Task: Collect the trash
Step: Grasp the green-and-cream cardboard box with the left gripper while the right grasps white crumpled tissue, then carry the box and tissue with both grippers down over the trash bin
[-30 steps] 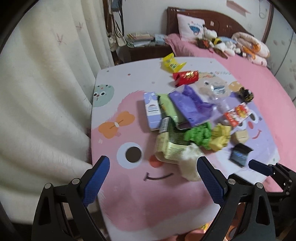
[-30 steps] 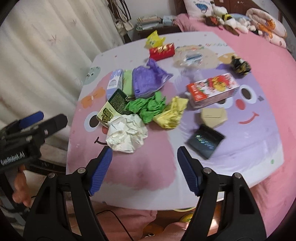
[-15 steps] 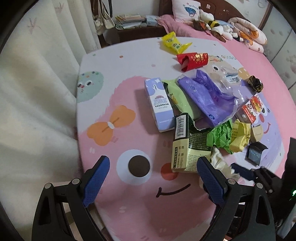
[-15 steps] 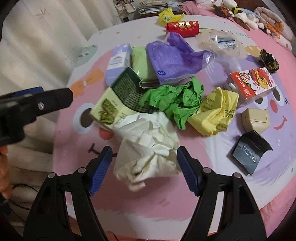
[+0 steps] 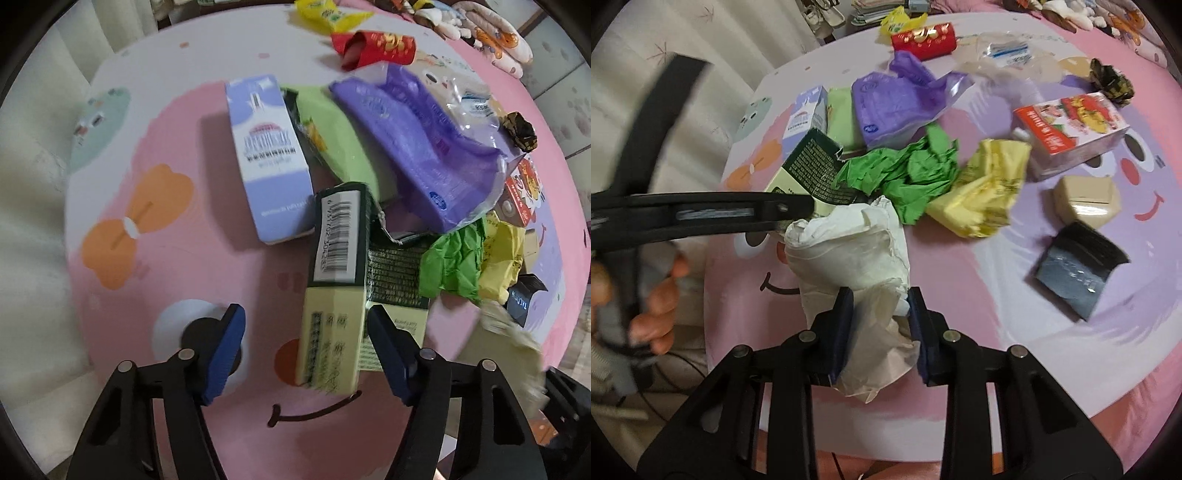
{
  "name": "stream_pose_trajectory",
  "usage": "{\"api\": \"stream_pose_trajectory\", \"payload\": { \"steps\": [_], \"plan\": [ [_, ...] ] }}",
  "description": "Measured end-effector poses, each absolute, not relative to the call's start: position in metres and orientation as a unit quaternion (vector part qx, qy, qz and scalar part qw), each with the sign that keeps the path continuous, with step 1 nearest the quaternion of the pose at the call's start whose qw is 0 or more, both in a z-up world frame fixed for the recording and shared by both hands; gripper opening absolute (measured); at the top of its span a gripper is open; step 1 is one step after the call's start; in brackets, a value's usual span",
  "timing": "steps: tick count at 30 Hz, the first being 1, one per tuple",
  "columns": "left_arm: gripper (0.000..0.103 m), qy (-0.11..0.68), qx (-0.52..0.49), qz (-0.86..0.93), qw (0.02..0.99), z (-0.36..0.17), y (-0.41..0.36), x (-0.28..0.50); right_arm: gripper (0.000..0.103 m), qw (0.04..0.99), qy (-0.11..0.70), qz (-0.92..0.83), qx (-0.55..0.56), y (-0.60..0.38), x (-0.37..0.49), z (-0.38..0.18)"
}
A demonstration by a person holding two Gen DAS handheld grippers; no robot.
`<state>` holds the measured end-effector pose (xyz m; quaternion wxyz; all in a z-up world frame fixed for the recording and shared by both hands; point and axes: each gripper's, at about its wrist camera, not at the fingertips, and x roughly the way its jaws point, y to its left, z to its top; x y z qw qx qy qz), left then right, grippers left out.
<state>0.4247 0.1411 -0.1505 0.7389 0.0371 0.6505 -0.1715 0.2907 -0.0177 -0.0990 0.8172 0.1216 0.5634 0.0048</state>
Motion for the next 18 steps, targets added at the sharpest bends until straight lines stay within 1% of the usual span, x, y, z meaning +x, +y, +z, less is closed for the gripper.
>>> {"api": "stream_pose_trajectory", "payload": {
  "steps": [2,3,4,7,11,18],
  "plan": [
    [0.064,0.648,0.025,-0.178,0.740,-0.153,0.138,0.427,0.027,0.821,0.559,-0.001,0.118,-0.022,0.285,-0.090],
    [0.055,0.648,0.023,-0.182,0.740,-0.153,0.136,0.427,0.027,0.823,0.556,-0.007,0.115,-0.025,0.281,-0.085],
    [0.042,0.647,0.019,-0.189,0.738,-0.153,0.134,0.428,0.027,0.825,0.553,-0.012,0.113,-0.027,0.278,-0.081],
    [0.024,0.645,0.019,-0.200,0.737,-0.150,0.125,0.426,0.027,0.830,0.547,-0.025,0.106,-0.034,0.270,-0.067],
    [0.023,0.623,0.061,-0.186,0.757,-0.140,0.110,0.411,0.027,0.840,0.535,-0.038,0.083,-0.039,0.262,-0.045],
    [0.023,0.588,0.086,-0.189,0.782,-0.105,0.102,0.371,0.027,0.859,0.510,-0.031,0.022,-0.041,0.243,-0.008]
  ]
}}
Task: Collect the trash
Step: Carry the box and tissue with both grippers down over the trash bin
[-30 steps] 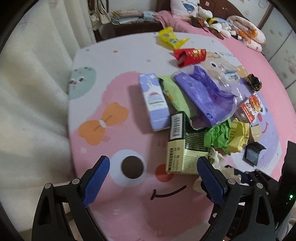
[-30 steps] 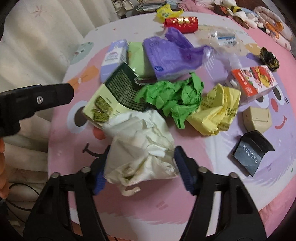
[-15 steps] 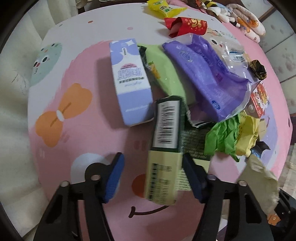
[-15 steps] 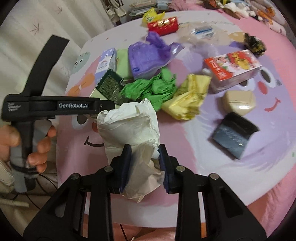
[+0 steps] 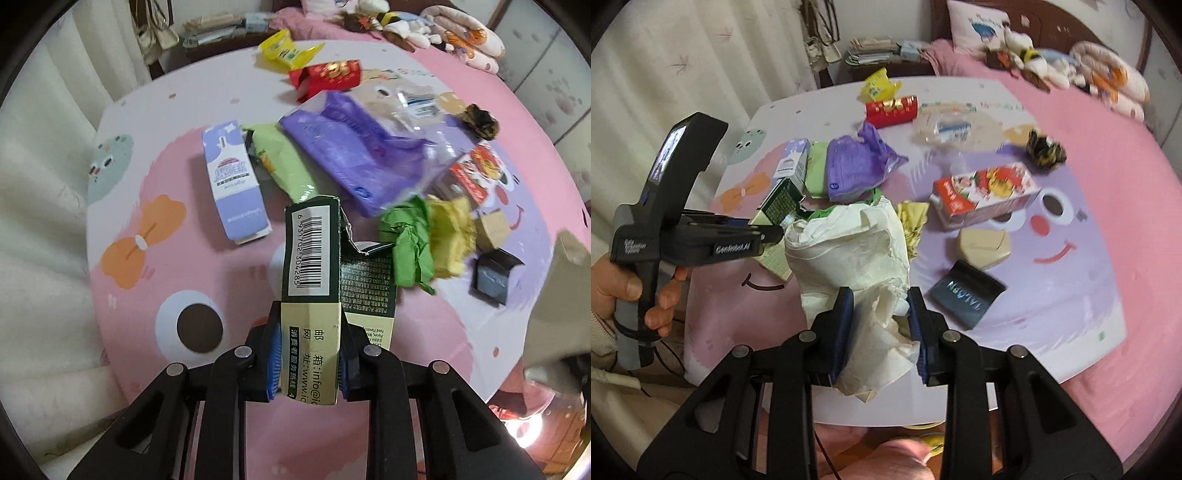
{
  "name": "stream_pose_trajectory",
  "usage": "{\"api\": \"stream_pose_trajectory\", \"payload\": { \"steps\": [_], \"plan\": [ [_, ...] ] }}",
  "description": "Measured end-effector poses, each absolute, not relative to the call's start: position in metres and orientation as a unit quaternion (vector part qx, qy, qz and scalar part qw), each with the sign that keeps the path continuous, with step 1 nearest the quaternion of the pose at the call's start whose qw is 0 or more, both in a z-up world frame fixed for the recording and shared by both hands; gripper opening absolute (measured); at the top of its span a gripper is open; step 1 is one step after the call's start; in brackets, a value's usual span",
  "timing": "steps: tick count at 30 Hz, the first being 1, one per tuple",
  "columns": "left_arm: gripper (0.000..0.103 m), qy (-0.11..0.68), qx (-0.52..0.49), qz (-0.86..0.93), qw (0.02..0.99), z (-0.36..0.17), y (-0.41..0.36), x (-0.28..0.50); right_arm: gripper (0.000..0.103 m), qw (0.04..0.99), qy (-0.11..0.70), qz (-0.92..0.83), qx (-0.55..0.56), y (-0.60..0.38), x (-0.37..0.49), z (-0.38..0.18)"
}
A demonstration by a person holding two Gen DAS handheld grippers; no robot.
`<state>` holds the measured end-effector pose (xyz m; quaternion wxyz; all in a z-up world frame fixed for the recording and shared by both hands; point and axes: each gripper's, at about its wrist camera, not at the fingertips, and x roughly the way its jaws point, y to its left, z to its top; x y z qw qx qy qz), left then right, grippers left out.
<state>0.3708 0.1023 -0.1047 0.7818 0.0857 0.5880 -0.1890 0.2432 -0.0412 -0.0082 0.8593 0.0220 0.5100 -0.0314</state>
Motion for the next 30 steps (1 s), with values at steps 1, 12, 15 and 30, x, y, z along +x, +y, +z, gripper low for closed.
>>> {"api": "stream_pose_trajectory", "payload": {
  "steps": [1,12,15,30],
  "plan": [
    [0.023,0.583,0.088,-0.187,0.785,-0.100,0.100,0.365,0.026,0.861,0.508,-0.028,0.015,-0.042,0.241,-0.004],
    [0.023,0.530,0.099,-0.123,0.833,-0.048,0.092,0.265,0.026,0.878,0.473,0.042,-0.051,-0.059,0.198,0.024],
    [0.023,0.538,0.081,-0.081,0.835,-0.050,0.090,0.243,0.026,0.879,0.468,0.067,-0.068,-0.070,0.177,0.025],
    [0.023,0.579,0.045,-0.011,0.814,-0.096,0.045,0.073,0.026,0.820,0.557,0.134,0.014,-0.147,0.068,-0.055]
  ]
}}
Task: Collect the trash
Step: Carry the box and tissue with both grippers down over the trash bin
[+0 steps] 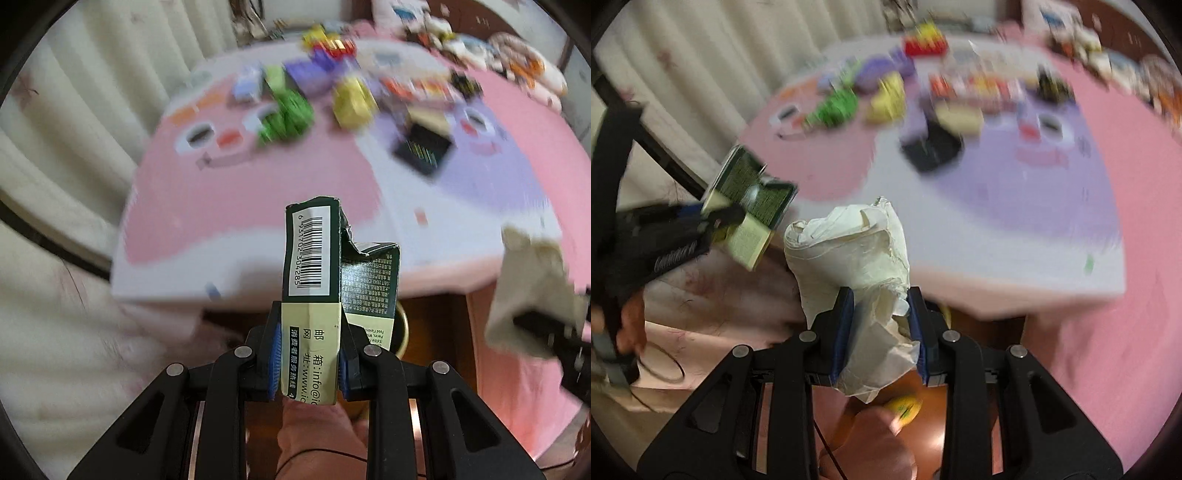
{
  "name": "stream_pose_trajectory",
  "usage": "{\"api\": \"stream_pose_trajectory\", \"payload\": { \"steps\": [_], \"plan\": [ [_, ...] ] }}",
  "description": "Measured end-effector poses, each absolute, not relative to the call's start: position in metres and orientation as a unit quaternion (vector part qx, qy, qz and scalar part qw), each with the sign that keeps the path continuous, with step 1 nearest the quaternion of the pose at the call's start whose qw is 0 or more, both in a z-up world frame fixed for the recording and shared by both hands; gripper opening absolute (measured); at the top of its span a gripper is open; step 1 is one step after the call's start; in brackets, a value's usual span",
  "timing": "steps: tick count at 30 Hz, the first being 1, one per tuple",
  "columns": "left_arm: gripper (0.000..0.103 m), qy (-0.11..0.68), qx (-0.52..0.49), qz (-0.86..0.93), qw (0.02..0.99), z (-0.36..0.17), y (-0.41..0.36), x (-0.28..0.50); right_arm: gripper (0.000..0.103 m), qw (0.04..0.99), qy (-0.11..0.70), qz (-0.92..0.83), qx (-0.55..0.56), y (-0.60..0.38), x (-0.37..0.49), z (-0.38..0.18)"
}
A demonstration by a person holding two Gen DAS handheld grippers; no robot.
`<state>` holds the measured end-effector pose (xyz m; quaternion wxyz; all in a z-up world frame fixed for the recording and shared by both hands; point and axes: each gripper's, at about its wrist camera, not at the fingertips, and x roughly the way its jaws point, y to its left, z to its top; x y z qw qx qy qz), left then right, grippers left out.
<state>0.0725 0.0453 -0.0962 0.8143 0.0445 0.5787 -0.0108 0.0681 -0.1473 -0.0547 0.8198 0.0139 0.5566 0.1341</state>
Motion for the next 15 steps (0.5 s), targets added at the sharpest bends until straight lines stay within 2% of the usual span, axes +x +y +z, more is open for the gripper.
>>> {"api": "stream_pose_trajectory", "payload": {
  "steps": [7,15],
  "plan": [
    [0.023,0.618,0.082,-0.041,0.781,-0.167,0.003,0.036,0.026,0.800,0.588,0.110,0.051,-0.170,0.034,-0.116],
    [0.023,0.648,0.080,-0.058,0.756,-0.293,-0.032,0.033,0.027,0.755,0.647,0.047,0.096,-0.190,0.011,-0.258]
  ]
}}
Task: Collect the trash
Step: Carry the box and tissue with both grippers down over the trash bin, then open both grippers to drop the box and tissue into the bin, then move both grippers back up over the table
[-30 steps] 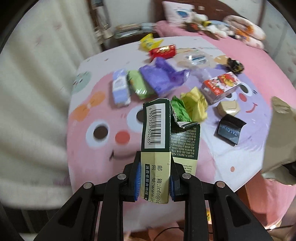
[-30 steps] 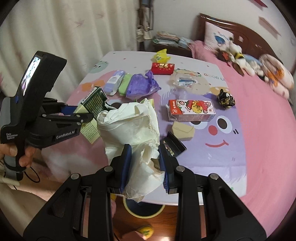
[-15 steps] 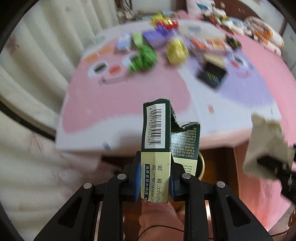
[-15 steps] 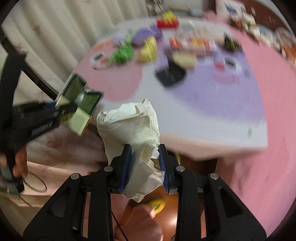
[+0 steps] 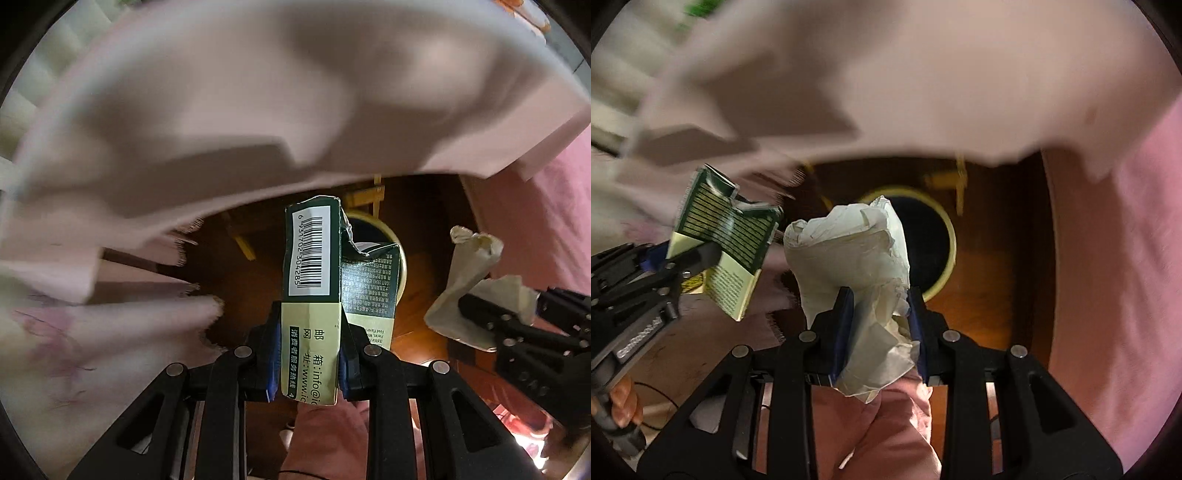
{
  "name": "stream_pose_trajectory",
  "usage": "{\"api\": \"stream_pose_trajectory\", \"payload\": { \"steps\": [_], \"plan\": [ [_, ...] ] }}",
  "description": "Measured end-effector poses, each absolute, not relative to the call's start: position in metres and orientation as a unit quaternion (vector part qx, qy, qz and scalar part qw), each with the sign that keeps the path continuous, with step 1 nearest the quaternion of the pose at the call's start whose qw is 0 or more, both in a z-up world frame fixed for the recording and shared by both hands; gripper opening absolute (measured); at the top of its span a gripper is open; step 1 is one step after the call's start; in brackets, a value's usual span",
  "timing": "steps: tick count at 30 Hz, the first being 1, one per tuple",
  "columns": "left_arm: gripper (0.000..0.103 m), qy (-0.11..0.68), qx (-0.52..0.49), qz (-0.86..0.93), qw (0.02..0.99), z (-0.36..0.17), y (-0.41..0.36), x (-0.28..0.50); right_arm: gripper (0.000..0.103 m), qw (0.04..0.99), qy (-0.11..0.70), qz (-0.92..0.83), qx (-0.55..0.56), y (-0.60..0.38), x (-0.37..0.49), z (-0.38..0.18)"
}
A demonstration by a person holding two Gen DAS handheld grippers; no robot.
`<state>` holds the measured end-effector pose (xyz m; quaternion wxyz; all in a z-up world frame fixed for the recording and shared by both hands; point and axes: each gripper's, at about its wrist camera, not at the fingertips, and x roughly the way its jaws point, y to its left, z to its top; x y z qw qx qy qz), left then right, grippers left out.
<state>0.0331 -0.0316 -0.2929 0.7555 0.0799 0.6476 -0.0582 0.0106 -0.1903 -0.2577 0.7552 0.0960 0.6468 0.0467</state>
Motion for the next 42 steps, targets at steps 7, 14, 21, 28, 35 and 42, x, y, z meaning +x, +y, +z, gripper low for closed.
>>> {"api": "stream_pose_trajectory", "payload": {
  "steps": [7,14,21,28,35,42],
  "plan": [
    [0.026,0.644,0.075,-0.075,0.758,-0.377,-0.053,0.037,0.027,0.744,0.660,0.015,0.106,-0.197,0.023,-0.360],
    [0.073,0.634,0.064,-0.091,0.765,-0.411,-0.052,0.041,0.053,0.749,0.651,-0.004,0.118,-0.193,0.040,-0.412],
    [0.079,0.612,0.060,-0.080,0.785,-0.381,-0.023,0.048,0.057,0.761,0.639,-0.011,0.110,-0.180,0.047,-0.405],
    [0.079,0.591,0.049,-0.081,0.801,-0.295,0.009,0.042,0.060,0.781,0.614,-0.018,0.112,-0.174,0.037,-0.330],
    [0.079,0.565,0.056,-0.098,0.817,-0.191,0.025,0.037,0.062,0.795,0.594,-0.019,0.118,-0.166,0.026,-0.230],
    [0.079,0.521,0.069,-0.103,0.844,-0.090,0.040,0.041,0.062,0.811,0.575,0.009,0.108,-0.145,0.018,-0.129]
  ]
}}
